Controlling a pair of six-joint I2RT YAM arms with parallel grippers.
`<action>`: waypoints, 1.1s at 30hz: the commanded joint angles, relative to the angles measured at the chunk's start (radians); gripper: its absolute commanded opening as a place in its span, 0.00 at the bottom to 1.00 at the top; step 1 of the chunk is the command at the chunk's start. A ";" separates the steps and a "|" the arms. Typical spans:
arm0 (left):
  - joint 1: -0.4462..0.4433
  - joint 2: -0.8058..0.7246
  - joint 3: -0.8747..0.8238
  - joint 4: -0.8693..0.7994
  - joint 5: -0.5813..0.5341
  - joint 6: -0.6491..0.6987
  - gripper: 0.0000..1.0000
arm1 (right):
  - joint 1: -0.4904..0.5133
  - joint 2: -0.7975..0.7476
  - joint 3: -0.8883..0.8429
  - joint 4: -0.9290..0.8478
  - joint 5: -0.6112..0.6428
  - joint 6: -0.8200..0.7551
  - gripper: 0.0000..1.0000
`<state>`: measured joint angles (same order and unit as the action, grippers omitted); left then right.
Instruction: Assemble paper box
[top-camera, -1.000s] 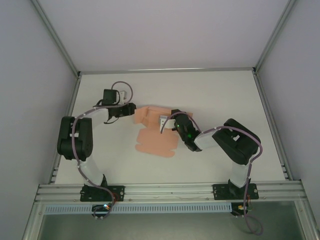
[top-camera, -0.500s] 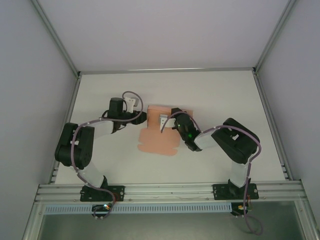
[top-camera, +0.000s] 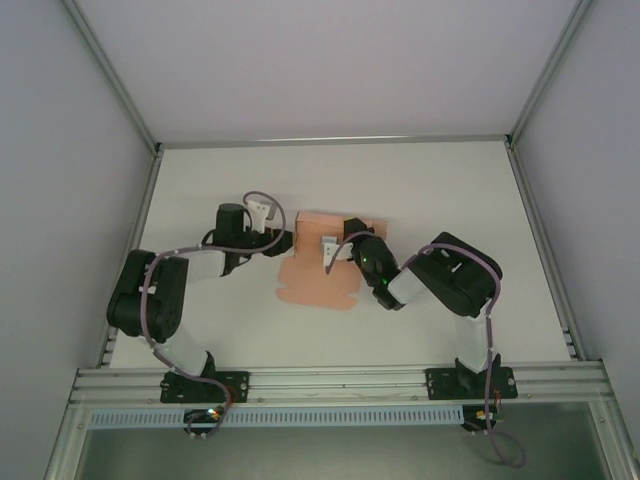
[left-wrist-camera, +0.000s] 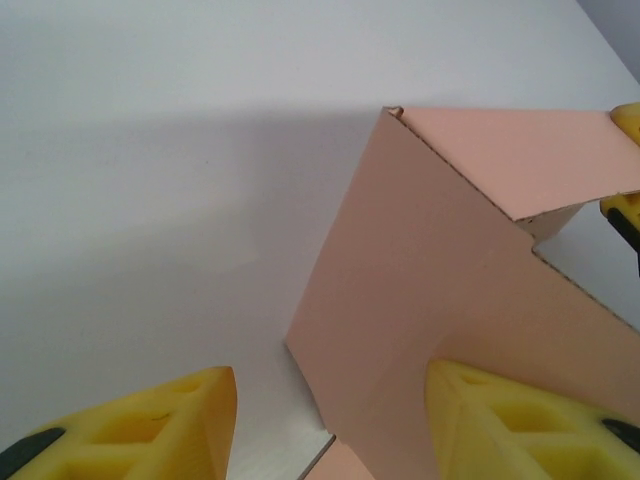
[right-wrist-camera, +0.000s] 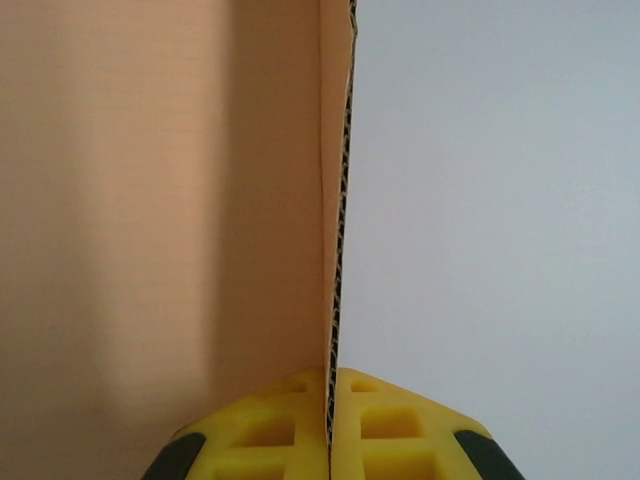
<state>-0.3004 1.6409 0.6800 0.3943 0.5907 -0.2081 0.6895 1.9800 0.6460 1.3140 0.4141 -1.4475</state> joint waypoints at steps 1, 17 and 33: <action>0.007 -0.049 -0.071 0.112 0.019 -0.009 0.55 | 0.025 0.034 -0.029 0.022 0.030 -0.026 0.00; 0.051 0.160 0.004 0.494 0.345 -0.204 0.53 | 0.038 0.034 -0.028 0.016 0.055 -0.048 0.00; -0.052 0.098 0.074 -0.057 0.136 0.122 0.54 | 0.036 0.040 -0.017 0.012 0.058 -0.051 0.01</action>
<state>-0.3206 1.7340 0.7479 0.4900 0.7288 -0.1654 0.7113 1.9881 0.6254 1.3472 0.5049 -1.4864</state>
